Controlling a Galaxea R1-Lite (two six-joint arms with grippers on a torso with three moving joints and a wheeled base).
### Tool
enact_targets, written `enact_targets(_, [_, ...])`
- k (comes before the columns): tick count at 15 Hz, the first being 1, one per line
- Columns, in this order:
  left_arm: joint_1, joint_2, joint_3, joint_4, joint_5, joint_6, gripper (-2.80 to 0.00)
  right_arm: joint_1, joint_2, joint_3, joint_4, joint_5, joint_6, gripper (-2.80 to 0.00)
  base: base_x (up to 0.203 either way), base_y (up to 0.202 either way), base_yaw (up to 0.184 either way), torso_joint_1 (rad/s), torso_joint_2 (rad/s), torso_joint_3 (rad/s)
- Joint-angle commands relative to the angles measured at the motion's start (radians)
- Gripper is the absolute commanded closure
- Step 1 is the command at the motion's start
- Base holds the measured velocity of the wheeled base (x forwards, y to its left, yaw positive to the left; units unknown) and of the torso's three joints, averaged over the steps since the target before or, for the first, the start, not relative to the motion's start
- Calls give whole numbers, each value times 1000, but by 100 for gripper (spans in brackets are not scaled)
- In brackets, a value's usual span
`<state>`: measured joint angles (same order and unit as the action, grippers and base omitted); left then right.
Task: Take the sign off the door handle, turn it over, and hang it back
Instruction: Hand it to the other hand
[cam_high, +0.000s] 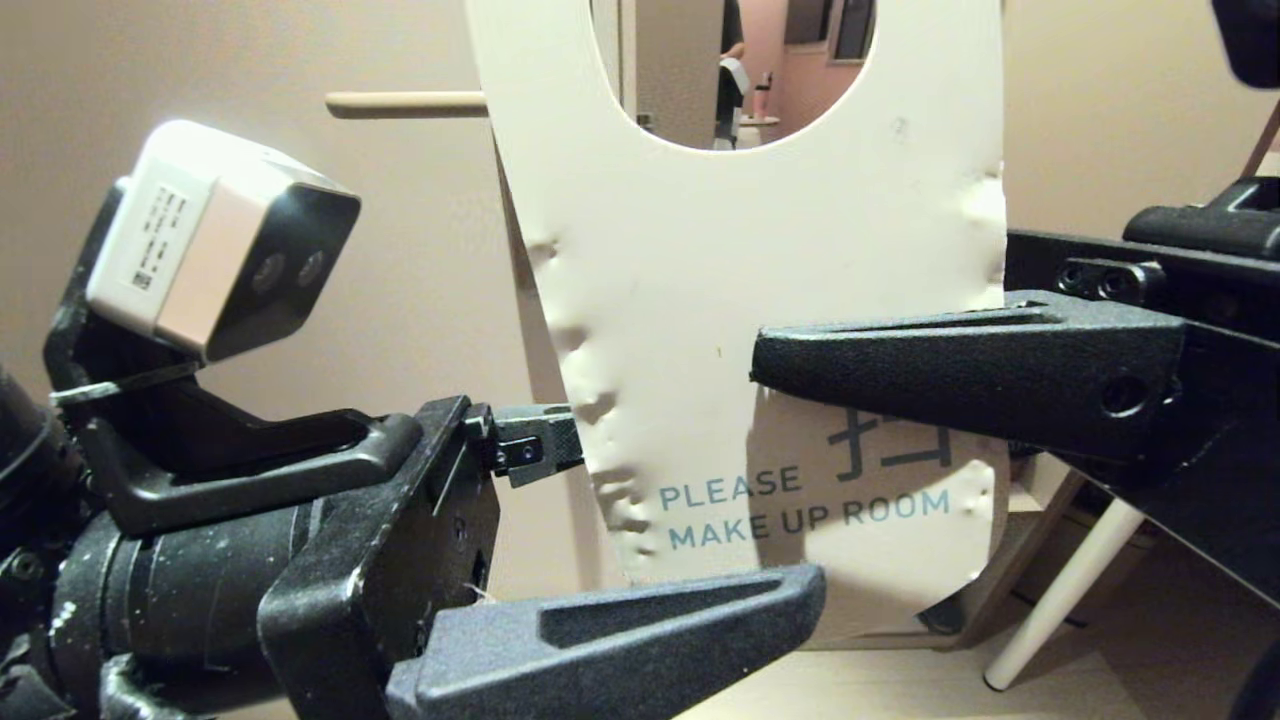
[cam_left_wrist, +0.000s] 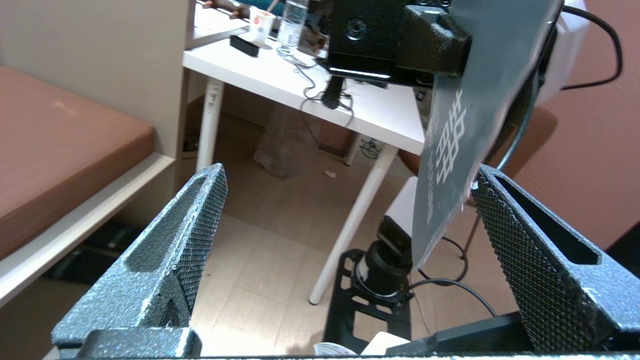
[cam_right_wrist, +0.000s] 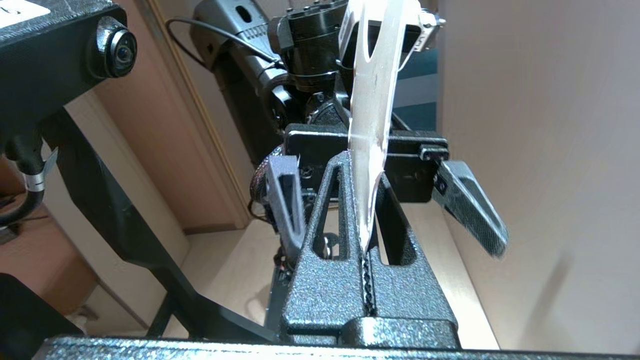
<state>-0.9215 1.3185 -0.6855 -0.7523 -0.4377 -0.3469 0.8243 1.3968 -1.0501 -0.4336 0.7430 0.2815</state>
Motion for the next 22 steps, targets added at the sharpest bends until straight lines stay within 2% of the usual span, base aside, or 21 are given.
enact_targets(1, [-5,2,0,-4,-2,-3,-280,8,11,-4,-6,4,1,0,0,0,0,0,0,0])
enact_targets(5, [-5,-1,-2,-5,-1,-6,-280,23,65,11,-147,-5,1,0,0,0,0,0,0,0])
enact_targets(22, [-39,-12,12,-55,0,-34,-280,27,68,36,-154,-13,22,0,0,0,0,0,0,0])
